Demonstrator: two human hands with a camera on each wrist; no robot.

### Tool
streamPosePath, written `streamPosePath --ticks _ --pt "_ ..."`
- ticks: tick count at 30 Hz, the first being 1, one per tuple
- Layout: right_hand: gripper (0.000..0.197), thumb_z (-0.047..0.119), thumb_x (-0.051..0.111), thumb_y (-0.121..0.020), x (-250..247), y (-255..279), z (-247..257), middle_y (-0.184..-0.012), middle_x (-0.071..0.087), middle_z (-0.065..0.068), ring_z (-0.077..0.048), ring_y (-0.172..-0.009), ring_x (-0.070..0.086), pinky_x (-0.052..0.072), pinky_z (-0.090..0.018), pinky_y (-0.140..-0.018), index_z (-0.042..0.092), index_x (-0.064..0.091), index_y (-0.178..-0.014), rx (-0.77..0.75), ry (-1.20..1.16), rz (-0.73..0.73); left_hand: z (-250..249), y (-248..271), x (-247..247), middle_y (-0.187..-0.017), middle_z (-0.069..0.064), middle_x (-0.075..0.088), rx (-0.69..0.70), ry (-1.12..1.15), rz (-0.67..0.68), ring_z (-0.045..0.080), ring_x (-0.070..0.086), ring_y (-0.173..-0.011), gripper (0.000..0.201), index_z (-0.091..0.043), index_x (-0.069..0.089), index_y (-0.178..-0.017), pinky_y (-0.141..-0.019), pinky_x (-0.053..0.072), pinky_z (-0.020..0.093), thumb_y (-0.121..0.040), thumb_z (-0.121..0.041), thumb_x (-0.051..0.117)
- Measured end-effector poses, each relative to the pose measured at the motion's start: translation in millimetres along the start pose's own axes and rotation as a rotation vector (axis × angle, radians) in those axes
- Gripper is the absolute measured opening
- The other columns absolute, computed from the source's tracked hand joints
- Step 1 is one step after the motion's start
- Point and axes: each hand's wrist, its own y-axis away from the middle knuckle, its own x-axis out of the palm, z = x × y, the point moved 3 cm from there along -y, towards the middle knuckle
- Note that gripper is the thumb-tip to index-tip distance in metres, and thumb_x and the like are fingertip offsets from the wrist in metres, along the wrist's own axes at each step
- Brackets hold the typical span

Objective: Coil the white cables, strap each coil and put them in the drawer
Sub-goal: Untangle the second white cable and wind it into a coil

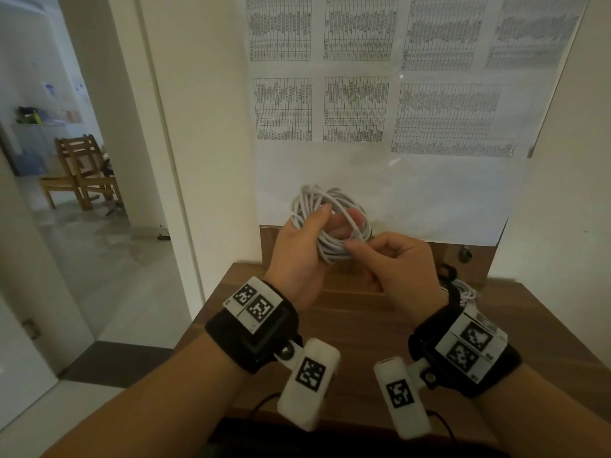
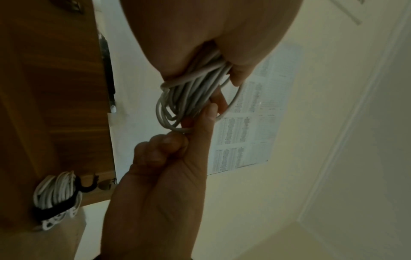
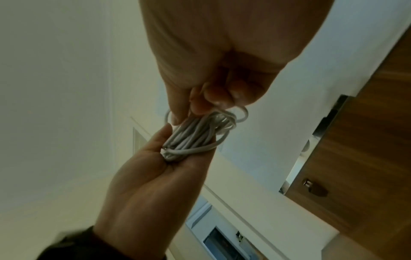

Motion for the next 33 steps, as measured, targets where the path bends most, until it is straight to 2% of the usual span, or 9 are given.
streamPosePath --ticks 6,9,11,14,17,20,25,28,33 --pt "0.033 0.027 0.080 -0.072 5 0 -4 -0.054 0.058 -0.004 -0.013 -0.042 0.050 0.042 -0.022 -0.041 0.003 0.060 -0.078 0.208 -0.116 0.088 4 2 -4 -0.095 0.020 0.072 0.052 -0.060 -0.011 0.025 0.072 -0.082 0.053 0.009 0.060 -0.121 -0.069 0.060 0.032 -0.088 -0.031 0.062" --pt "0.037 0.032 0.080 -0.070 6 2 -1 -0.054 0.060 -0.004 -0.016 -0.042 0.053 0.044 -0.024 -0.042 0.010 0.052 -0.078 0.210 -0.091 0.150 6 2 -11 -0.085 0.014 0.073 0.052 -0.131 -0.012 0.024 0.072 -0.078 0.030 0.003 0.066 -0.105 -0.068 0.058 0.032 -0.090 -0.023 0.067" --pt "0.040 0.045 0.075 -0.076 0 0 5 -0.055 0.053 0.002 -0.012 -0.045 0.046 0.040 -0.024 -0.044 0.013 0.052 -0.076 0.120 -0.066 0.048 4 0 -15 -0.083 0.014 0.072 0.032 -0.125 0.027 0.024 0.071 -0.077 0.018 -0.001 0.067 -0.099 -0.069 0.060 0.034 -0.095 -0.017 0.063" --pt "0.049 0.057 0.074 -0.074 -13 -17 9 -0.091 0.063 -0.009 -0.018 -0.077 0.062 0.054 -0.039 -0.065 0.019 0.059 -0.101 0.109 -0.030 -0.090 4 2 -15 -0.071 0.005 0.064 -0.061 -0.113 0.219 0.017 0.065 -0.066 0.016 -0.004 0.064 -0.097 -0.066 0.057 0.029 -0.097 -0.020 0.060" --pt "0.073 0.046 0.079 -0.080 -4 -27 1 -0.131 0.060 -0.020 -0.035 -0.115 0.064 0.054 -0.048 -0.094 0.012 0.050 -0.138 0.345 -0.183 0.228 8 7 -10 -0.065 0.000 0.055 -0.174 0.010 0.366 0.011 0.058 -0.059 0.022 0.000 0.058 -0.114 -0.063 0.053 0.024 -0.097 -0.014 0.053" --pt "0.040 0.022 0.064 -0.093 -2 -23 3 -0.110 0.068 -0.029 -0.034 -0.089 0.070 0.058 -0.043 -0.081 -0.002 0.061 -0.125 0.366 -0.244 0.279 10 2 -14 -0.066 0.002 0.055 -0.216 0.003 0.409 0.012 0.056 -0.058 0.022 0.002 0.057 -0.115 -0.069 0.054 0.026 -0.097 -0.011 0.054" --pt "0.011 0.004 0.056 -0.097 -3 -17 2 -0.066 0.063 -0.015 -0.025 -0.055 0.062 0.056 -0.032 -0.056 -0.002 0.066 -0.097 0.291 -0.251 0.170 12 -6 -26 -0.078 0.012 0.066 -0.181 -0.290 0.378 0.018 0.060 -0.060 0.015 -0.003 0.066 -0.092 -0.062 0.054 0.028 -0.095 -0.001 0.052" --pt "0.016 -0.001 0.059 -0.094 -1 -18 -2 -0.071 0.062 -0.017 -0.025 -0.059 0.062 0.055 -0.032 -0.055 -0.006 0.062 -0.108 0.303 -0.249 0.113 11 -11 -31 -0.082 0.018 0.066 -0.151 -0.458 0.364 0.022 0.060 -0.060 0.016 -0.005 0.069 -0.088 -0.061 0.052 0.032 -0.086 -0.002 0.054" --pt "0.029 0.002 0.064 -0.091 3 -13 -8 -0.084 0.075 -0.009 -0.021 -0.070 0.073 0.060 -0.031 -0.063 0.003 0.064 -0.120 0.340 -0.267 0.238 16 -22 -39 -0.082 0.015 0.076 -0.114 -0.728 0.196 0.026 0.065 -0.063 0.026 -0.015 0.076 -0.093 -0.061 0.052 0.034 -0.084 0.000 0.057"
